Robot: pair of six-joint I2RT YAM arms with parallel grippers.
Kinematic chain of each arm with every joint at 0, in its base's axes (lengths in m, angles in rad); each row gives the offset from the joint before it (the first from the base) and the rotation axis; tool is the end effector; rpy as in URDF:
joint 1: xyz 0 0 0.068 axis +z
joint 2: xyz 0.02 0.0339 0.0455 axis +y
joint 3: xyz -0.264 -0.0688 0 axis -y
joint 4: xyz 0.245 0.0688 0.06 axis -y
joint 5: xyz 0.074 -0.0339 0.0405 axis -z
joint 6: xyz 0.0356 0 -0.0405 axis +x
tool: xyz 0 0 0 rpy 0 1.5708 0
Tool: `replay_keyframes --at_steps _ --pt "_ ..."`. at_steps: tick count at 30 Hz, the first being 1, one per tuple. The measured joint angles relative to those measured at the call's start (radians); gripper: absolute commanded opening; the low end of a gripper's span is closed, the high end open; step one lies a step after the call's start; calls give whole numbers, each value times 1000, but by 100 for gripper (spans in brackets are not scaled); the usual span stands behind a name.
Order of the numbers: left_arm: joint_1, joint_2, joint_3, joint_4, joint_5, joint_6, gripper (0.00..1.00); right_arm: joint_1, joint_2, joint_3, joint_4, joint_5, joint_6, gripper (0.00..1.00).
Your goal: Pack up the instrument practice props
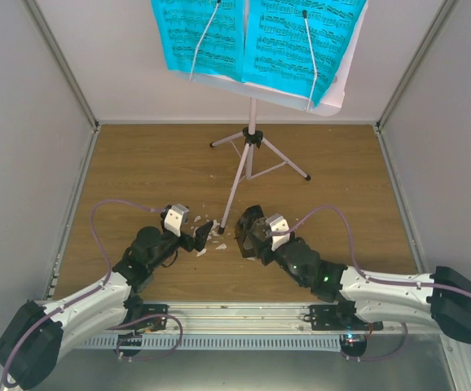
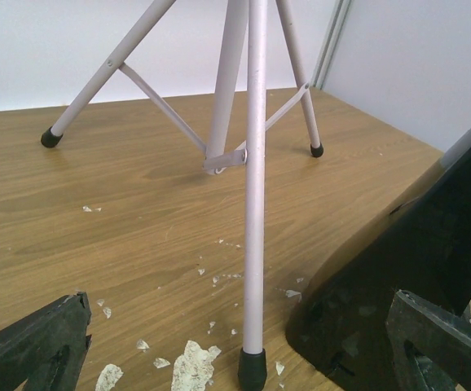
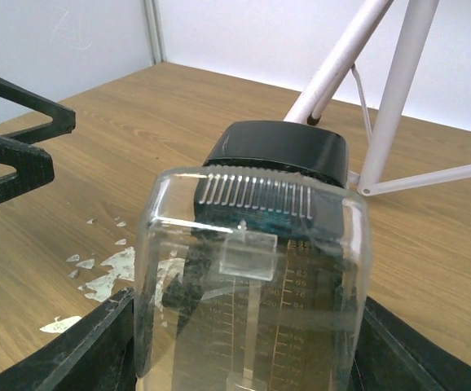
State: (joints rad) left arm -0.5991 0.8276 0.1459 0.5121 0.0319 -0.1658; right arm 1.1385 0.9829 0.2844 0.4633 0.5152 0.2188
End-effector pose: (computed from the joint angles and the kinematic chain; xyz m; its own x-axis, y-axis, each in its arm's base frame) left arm 0.1459 -0.1010 0.1816 -0.2348 -0.0394 -0.9712 0.5585 0.8123 -0.1680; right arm 0.1005 0.1760 0.1971 -0.2232 -0.0330 -0.9742 -0.5542 0.8265 0.0990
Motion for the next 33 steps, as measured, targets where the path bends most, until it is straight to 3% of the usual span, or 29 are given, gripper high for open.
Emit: replay_keyframes --at_steps 33 --pt "0 -4 0 0 -5 1 99 -31 30 -2 57 -5 -66 48"
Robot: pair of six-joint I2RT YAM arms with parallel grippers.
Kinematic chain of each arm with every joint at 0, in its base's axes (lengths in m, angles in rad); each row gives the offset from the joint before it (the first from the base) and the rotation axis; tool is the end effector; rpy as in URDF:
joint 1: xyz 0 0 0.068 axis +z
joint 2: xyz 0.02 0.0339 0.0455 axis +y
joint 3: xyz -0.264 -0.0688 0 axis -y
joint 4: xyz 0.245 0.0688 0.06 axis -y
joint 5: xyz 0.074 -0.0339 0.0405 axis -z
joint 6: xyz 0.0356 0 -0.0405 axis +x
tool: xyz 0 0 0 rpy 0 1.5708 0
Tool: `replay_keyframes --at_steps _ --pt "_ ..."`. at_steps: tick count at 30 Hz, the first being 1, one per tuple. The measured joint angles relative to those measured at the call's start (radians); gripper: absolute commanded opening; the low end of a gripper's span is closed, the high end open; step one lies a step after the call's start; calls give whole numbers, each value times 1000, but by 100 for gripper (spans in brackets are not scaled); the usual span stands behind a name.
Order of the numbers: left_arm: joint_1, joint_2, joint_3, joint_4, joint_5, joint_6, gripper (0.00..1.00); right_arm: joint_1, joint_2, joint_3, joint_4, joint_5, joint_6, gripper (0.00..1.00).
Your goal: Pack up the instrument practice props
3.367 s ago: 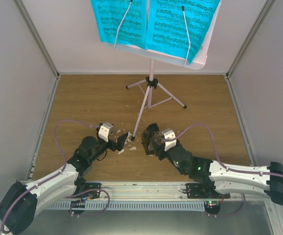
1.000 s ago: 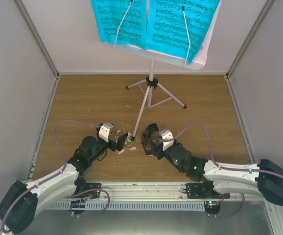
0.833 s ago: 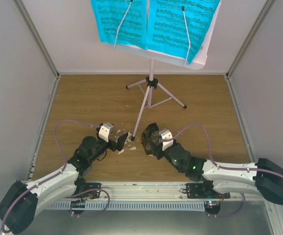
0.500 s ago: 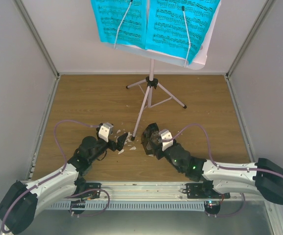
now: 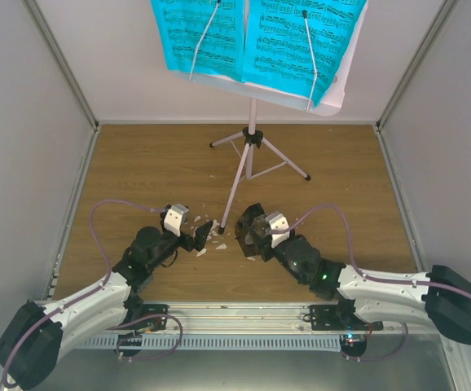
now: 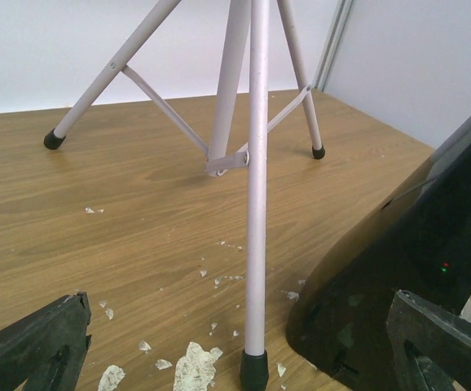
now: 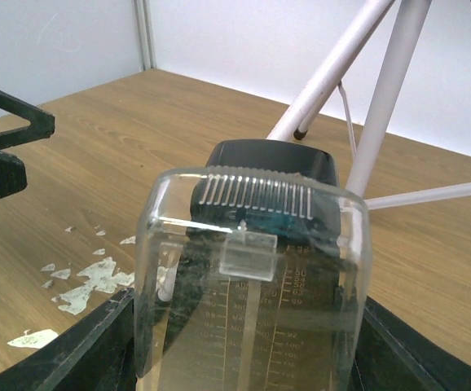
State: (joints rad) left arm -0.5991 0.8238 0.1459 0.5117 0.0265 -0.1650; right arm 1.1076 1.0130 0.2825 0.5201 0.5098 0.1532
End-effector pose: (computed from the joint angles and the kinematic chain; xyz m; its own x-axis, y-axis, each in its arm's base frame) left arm 0.1458 -0.1007 0.1822 -0.2309 -0.0412 -0.9721 0.5549 0.8151 -0.1663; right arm 0.1074 0.1761 0.1968 -0.1788 -0.0600 -0.9820 -0.5467 0.8359 0.0485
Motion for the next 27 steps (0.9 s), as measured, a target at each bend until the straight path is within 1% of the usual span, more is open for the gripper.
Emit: replay_keyframes --at_steps 8,15,21,27 --pt "0 0 0 0 0 0 99 -24 43 0 56 -23 -22 48" --pt "0 3 0 0 0 0 99 -33 41 -5 64 -41 -34 48" --pt "0 4 0 0 0 0 99 -60 -22 -10 27 -99 -50 48" --pt "0 4 0 0 0 0 99 -119 -91 -23 -1 -175 -69 48"
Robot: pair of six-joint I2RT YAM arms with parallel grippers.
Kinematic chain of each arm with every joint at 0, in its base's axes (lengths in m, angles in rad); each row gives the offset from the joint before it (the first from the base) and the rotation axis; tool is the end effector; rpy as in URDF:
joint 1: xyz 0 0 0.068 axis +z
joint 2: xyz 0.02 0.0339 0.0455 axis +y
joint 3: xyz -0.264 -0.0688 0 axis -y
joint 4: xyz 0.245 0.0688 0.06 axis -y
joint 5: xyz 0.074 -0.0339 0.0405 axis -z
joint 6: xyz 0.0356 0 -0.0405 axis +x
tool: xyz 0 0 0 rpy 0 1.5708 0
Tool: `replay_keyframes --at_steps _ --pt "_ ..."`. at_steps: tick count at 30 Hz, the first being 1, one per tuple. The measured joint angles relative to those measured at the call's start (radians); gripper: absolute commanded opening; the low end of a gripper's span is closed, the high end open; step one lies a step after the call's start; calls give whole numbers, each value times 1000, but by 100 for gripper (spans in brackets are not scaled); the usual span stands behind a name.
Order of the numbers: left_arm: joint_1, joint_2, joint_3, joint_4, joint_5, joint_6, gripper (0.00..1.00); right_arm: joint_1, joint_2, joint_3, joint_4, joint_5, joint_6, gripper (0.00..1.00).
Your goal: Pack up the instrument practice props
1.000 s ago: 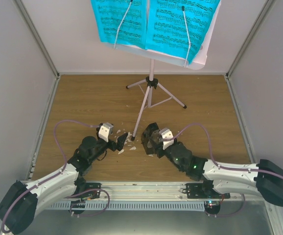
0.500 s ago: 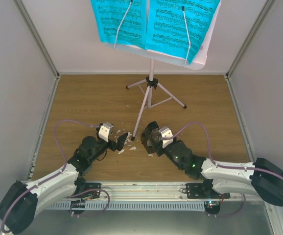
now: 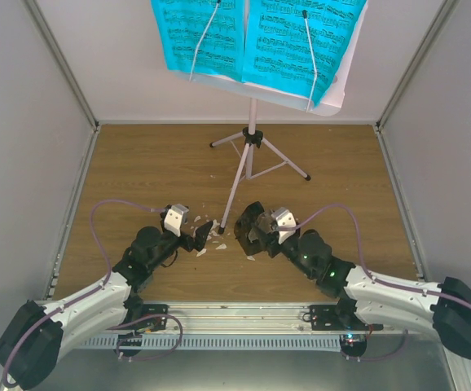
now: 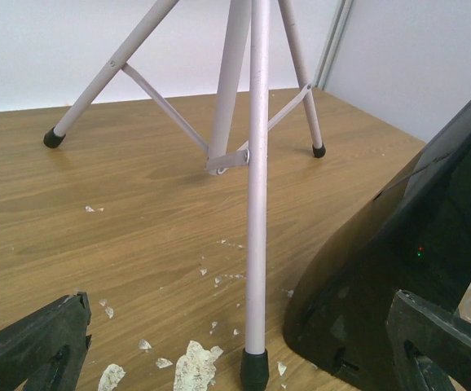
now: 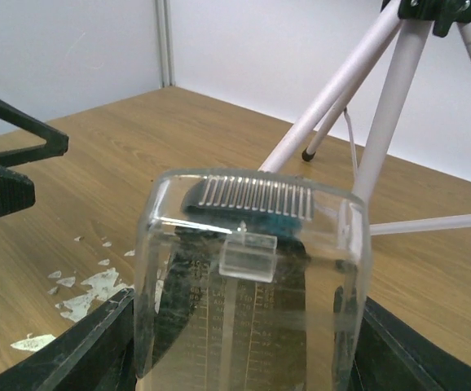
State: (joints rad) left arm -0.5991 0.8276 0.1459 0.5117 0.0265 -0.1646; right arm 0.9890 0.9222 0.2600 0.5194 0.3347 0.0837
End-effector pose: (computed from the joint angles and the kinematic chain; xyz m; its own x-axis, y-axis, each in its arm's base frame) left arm 0.1460 -0.1008 0.1816 -0.2337 -0.0387 -0.9715 0.5545 0.8155 -0.1659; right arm 0.1181 0.1583 0.2053 -0.1290 -0.0524 -0.9903 -0.6018 0.7979 0.0362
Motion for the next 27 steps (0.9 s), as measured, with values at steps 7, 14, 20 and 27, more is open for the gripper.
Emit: replay_keyframes --at_steps 7,14,20,27 --pt "0 0 0 0 -1 0 99 -14 14 -3 -11 -58 -9 48" --pt "0 0 0 0 -2 0 99 -15 49 -19 9 -75 -10 48" --pt "0 0 0 0 -2 1 99 -16 72 -19 29 -76 -27 48" --pt "0 0 0 0 -2 1 99 -24 85 -22 52 -77 -27 48"
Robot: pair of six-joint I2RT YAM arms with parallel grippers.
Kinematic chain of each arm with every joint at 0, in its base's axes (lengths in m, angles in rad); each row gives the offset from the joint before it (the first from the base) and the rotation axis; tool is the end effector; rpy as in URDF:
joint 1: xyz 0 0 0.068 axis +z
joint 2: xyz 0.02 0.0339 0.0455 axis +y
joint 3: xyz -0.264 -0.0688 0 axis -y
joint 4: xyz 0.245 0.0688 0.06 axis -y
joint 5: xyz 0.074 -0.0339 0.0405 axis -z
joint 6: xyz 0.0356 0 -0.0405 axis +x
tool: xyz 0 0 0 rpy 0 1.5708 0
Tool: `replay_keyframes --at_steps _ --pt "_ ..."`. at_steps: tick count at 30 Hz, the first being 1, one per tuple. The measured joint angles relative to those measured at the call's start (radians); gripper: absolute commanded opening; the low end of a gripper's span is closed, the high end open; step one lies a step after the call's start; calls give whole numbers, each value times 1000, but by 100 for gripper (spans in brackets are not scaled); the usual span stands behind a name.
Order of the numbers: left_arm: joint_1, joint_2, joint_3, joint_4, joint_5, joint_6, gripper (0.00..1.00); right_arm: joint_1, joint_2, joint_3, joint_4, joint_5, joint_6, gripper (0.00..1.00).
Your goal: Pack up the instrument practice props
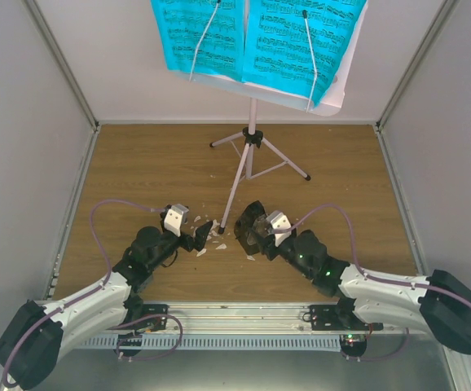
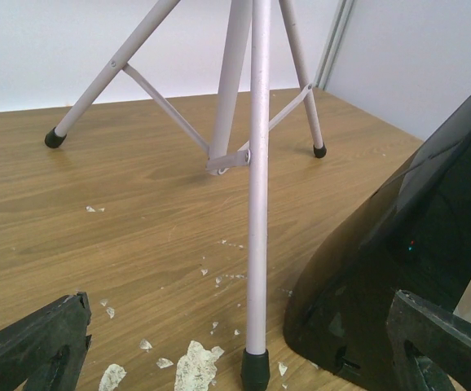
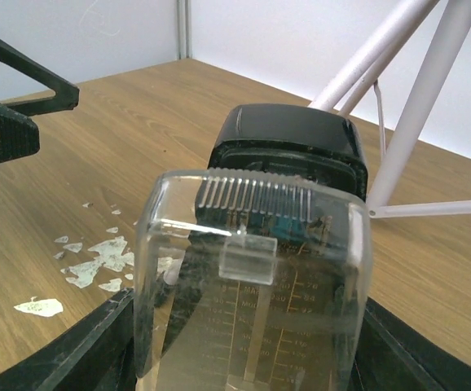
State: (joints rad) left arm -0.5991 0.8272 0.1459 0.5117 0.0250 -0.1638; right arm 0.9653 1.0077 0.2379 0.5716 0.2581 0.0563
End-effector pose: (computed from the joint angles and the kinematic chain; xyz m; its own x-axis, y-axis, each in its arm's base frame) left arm 0.1460 -0.1008 0.1816 -0.2328 -0.0385 -0.9718 0.5535 0.8163 -0.1649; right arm 0.1230 0.1618 0.1880 -0.1486 -0.1191 -0.9817 -0.6452 0.7640 0.0050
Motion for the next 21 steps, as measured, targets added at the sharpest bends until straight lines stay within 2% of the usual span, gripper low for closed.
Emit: replay_keyframes --at_steps 21 --pt "0 0 0 0 0 0 99 -42 13 -10 26 -58 -18 48"
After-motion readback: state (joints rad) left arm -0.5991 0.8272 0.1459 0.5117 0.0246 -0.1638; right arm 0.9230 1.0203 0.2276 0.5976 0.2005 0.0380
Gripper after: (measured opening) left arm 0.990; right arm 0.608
